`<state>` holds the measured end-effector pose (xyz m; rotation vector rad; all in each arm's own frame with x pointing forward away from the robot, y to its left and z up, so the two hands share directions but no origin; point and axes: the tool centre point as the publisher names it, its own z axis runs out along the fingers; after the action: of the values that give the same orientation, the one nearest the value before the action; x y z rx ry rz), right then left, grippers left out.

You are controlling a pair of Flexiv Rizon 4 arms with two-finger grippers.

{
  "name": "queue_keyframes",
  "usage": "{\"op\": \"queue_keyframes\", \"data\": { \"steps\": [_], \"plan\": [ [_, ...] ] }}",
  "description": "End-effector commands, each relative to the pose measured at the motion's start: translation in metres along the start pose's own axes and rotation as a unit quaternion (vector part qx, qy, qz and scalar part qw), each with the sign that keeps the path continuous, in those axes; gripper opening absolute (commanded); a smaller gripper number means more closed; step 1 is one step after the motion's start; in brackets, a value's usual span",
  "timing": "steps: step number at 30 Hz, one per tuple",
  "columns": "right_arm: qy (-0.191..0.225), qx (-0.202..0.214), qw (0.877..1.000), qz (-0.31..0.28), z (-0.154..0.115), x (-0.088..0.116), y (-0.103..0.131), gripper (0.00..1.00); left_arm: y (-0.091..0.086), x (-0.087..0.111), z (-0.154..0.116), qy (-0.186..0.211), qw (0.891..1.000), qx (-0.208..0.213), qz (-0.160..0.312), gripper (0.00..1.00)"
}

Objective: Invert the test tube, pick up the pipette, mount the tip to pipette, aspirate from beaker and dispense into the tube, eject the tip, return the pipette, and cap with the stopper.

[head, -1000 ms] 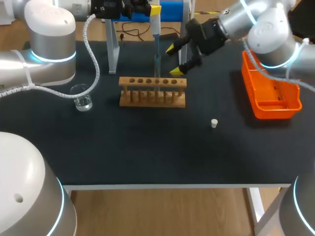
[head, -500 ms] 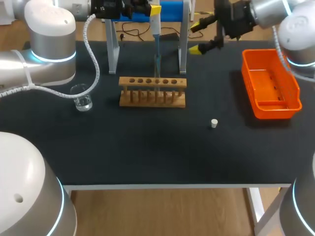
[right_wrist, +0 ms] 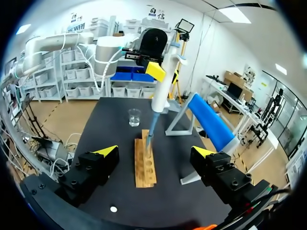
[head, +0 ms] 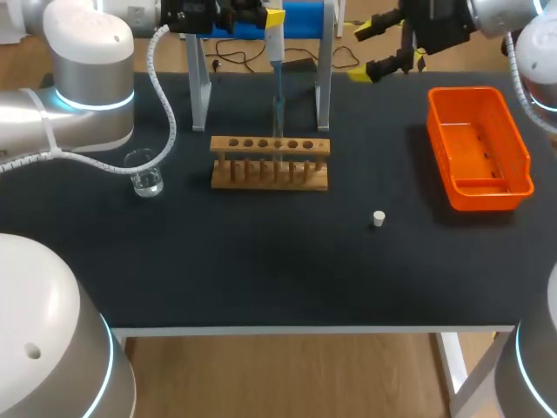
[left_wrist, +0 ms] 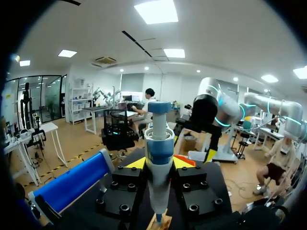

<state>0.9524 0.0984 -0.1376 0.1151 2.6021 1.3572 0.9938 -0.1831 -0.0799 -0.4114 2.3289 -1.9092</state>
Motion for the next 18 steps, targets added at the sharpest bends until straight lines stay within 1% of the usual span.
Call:
{"op": "queue_keyframes", "data": {
  "steps": [1, 3, 4, 6, 9, 10, 11, 12, 14, 15, 16, 18],
  "plan": [
    [0.009, 0.005, 1.0, -0.007, 0.003, -0.002, 0.018, 1.0, 0.0, 0.0, 0.001, -0.001, 1.0, 0.0, 0.0, 0.0],
    [0.015, -0.005, 1.0, -0.013, 0.0, -0.003, 0.032, 1.0, 0.0, 0.0, 0.001, -0.001, 1.0, 0.0, 0.0, 0.0],
    [0.011, 0.005, 1.0, -0.014, -0.002, -0.005, 0.038, 1.0, 0.0, 0.0, 0.001, -0.001, 1.0, 0.0, 0.0, 0.0],
    [0.022, -0.008, 0.999, -0.026, -0.007, -0.006, 0.053, 1.0, 0.0, 0.0, 0.001, -0.001, 1.0, 0.0, 0.0, 0.0],
    [0.028, -0.013, 0.999, -0.034, -0.016, -0.008, 0.072, 1.0, 0.0, 0.0, 0.001, -0.001, 1.0, 0.0, 0.0, 0.0],
    [0.03, -0.01, 0.999, -0.028, -0.018, -0.009, 0.077, 1.0, 0.0, 0.0, 0.001, -0.001, 1.0, 0.0, 0.0, 0.0],
    [0.028, -0.011, 0.999, -0.028, -0.021, -0.01, 0.082, 0.78, 0.0, 0.0, 0.001, -0.001, 1.0, 0.0, 0.0, 0.0],
    [0.03, -0.013, 0.999, -0.027, -0.024, -0.011, 0.087, 0.42, 0.0, 0.0, 0.001, -0.001, 1.0, 0.0, 0.0, 0.0],
    [0.025, -0.012, 1.0, -0.014, -0.029, -0.013, 0.096, 0.13, 0.0, 0.0, 0.001, -0.001, 1.0, 0.0, 0.0, 0.0],
    [0.027, -0.015, 0.999, -0.018, -0.031, -0.013, 0.1, 0.05, 0.0, 0.0, 0.001, -0.001, 1.0, 0.0, 0.0, 0.0],
    [0.024, -0.012, 0.999, -0.021, -0.033, -0.014, 0.105, 0.0, 0.0, 0.0, 0.001, -0.001, 1.0, 0.0, 0.0, 0.0],
    [0.024, -0.02, 0.999, -0.015, -0.035, -0.016, 0.111, 0.0, 0.0, 0.0, 0.001, -0.001, 1.0, 0.0, 0.0, 0.0]
  ]
}}
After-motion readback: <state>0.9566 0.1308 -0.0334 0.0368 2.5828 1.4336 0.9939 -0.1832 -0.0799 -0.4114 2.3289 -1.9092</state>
